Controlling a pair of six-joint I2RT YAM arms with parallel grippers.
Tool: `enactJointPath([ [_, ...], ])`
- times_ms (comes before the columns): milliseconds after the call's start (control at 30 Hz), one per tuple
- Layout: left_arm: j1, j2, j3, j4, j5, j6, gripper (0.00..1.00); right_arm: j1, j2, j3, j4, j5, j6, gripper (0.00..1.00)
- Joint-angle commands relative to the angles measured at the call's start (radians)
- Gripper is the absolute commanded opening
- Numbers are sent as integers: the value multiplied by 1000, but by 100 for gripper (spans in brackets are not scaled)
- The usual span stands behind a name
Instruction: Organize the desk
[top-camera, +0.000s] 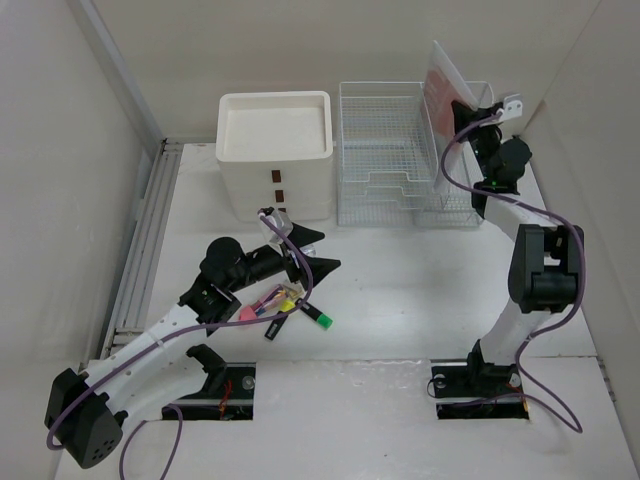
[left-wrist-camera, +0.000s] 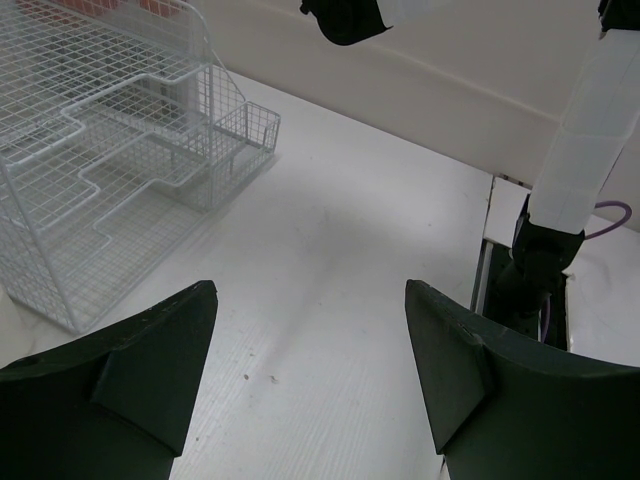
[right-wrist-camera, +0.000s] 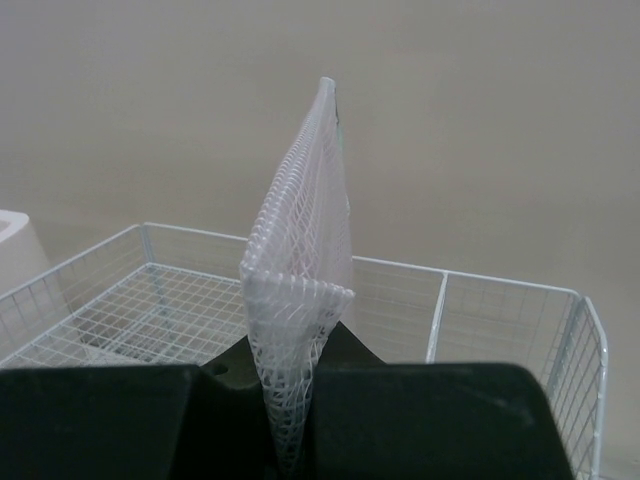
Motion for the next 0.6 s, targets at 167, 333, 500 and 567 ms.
enactJointPath([
  [167, -5, -8, 5, 49, 18, -5, 73, -23, 34, 73, -88, -130, -95, 0],
  [333, -5, -8, 5, 58, 18, -5, 73, -32, 43, 109, -140, -143, -118, 0],
  [500, -5, -8, 5, 58, 18, -5, 73, -32, 53, 110, -177, -157, -118, 0],
  [567, -5, -8, 5, 58, 18, -5, 73, -32, 53, 91, -186, -157, -118, 11],
])
